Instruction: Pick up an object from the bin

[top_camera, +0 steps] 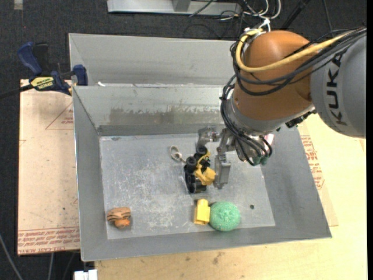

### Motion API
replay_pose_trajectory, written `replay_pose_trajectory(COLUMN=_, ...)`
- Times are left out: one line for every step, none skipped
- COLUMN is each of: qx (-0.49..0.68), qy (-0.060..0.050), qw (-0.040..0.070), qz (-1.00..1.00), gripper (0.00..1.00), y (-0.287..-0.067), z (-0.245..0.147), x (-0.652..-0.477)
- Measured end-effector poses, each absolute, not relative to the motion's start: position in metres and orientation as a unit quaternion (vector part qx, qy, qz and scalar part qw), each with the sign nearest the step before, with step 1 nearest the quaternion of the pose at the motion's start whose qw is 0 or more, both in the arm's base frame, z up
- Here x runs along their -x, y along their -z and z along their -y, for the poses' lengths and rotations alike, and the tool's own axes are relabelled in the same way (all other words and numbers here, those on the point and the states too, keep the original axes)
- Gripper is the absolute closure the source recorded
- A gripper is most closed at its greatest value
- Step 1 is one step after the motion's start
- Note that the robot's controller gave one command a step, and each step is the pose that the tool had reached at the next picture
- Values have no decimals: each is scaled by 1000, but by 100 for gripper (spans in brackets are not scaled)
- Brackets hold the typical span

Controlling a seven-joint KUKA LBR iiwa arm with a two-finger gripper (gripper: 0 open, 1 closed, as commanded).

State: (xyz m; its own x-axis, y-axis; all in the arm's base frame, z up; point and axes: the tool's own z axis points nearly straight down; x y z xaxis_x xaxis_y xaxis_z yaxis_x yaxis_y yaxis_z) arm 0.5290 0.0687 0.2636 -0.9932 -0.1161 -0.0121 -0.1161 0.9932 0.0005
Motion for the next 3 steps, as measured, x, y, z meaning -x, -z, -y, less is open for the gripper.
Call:
replay_pose_trajectory(qx=59, qy=-1, qw=1, qz=-998, gripper=100, y=-259, z=-69, x=-527)
replay_pose_trajectory(qx=53, qy=-1, qw=5, qz=-999, gripper=100, y=-217, z=-80, x=-514)
replay_pose_trajectory(qx=51, qy=-2, qw=0, qz=-999, gripper=100, y=-180, z=-56, x=-526)
